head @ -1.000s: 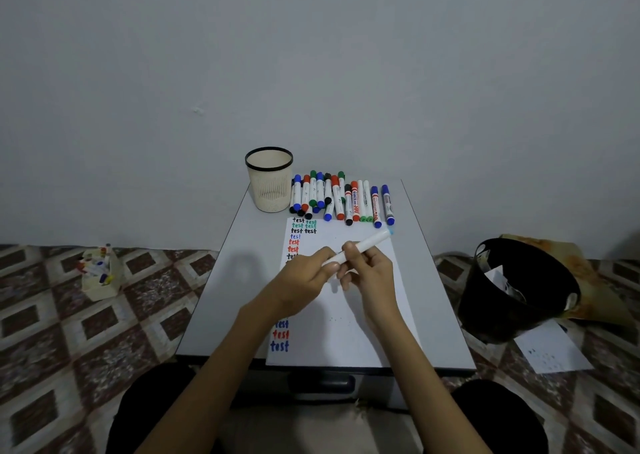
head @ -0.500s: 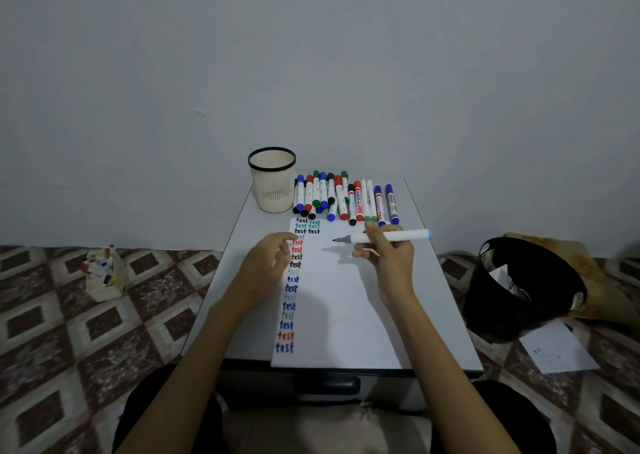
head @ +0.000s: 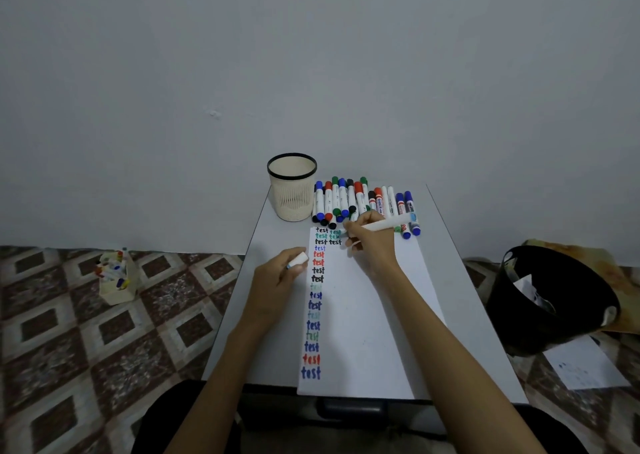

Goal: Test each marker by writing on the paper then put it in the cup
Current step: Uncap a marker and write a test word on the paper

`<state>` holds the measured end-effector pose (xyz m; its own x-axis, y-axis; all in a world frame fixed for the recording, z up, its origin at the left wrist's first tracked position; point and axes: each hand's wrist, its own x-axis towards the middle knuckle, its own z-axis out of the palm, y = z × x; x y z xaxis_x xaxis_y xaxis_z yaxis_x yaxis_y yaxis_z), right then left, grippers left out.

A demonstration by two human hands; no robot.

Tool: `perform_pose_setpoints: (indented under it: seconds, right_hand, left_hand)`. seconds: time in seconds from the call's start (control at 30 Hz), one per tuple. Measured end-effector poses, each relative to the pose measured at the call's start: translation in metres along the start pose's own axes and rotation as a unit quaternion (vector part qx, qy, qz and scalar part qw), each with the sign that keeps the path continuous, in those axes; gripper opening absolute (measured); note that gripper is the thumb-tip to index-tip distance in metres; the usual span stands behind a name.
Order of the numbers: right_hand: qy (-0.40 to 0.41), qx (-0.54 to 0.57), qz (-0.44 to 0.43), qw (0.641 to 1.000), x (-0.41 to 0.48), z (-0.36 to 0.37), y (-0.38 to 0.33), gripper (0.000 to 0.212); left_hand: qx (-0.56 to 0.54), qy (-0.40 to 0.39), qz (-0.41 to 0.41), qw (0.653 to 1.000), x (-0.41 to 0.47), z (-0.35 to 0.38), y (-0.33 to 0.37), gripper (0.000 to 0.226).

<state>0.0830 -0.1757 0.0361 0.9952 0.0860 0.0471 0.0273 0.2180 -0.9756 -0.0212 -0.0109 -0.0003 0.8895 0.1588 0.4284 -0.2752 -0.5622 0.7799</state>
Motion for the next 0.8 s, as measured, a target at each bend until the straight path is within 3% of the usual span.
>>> perform_pose_setpoints:
  seconds: [0.2, 0.47, 0.63, 0.8]
  right_hand:
    - [-0.006, -0.063, 0.008, 0.998, 0.024, 0.013, 0.015, 0.029]
    - [-0.090, -0.018, -0.013, 0.996, 0.029, 0.006, 0.021, 0.019]
    - [-0.020, -0.108, -0.051, 0.993, 0.033, 0.007, 0.028, 0.026]
    - [-0.040, -0.157, -0.064, 0.985, 0.032, 0.010, 0.030, 0.021]
  left_hand:
    - [-0.016, 0.000, -0.008, 1.000, 0.003, 0.003, -0.004, 0.024]
    - [-0.011, 0.008, 0.002, 1.000, 0.005, 0.004, -0.015, 0.027]
    - [-0.011, 0.001, 0.014, 1.000, 0.005, 0.004, -0.019, 0.028]
    - [0.000, -0.005, 0.014, 1.000, 0.005, 0.004, -0.019, 0.036]
